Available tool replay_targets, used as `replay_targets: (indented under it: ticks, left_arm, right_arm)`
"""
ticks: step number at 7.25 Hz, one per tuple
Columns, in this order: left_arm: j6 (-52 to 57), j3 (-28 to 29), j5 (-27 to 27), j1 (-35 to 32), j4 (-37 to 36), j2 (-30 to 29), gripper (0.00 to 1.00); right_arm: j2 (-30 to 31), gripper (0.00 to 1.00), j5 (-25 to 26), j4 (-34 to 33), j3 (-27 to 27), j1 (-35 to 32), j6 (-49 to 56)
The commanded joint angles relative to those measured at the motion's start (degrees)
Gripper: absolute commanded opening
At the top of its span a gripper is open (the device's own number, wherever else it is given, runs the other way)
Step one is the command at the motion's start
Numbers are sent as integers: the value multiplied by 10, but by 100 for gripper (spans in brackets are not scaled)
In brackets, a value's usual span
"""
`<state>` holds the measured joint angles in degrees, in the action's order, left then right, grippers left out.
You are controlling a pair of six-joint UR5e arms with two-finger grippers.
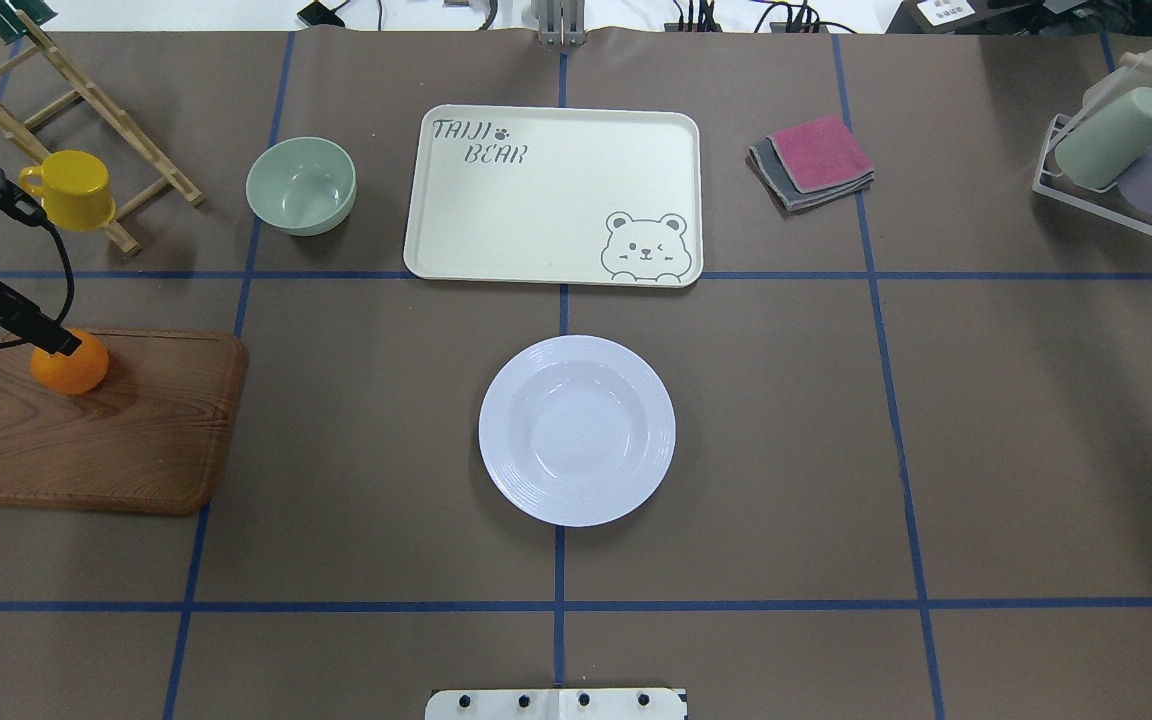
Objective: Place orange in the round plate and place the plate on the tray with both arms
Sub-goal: 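Lower the left gripper onto the orange on the wooden board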
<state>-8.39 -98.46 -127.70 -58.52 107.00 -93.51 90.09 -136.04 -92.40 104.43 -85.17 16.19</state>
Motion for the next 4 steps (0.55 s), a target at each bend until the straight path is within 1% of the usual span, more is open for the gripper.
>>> replay_targets:
  ticks: [1,4]
  left_arm:
    - [-3,7,3,23,1,0,99]
    - [-3,13,3,24,2,1,99]
  right_arm:
    - [1,100,-2,-1,-4,0,-1]
    - [1,100,-2,-1,-4,0,-2]
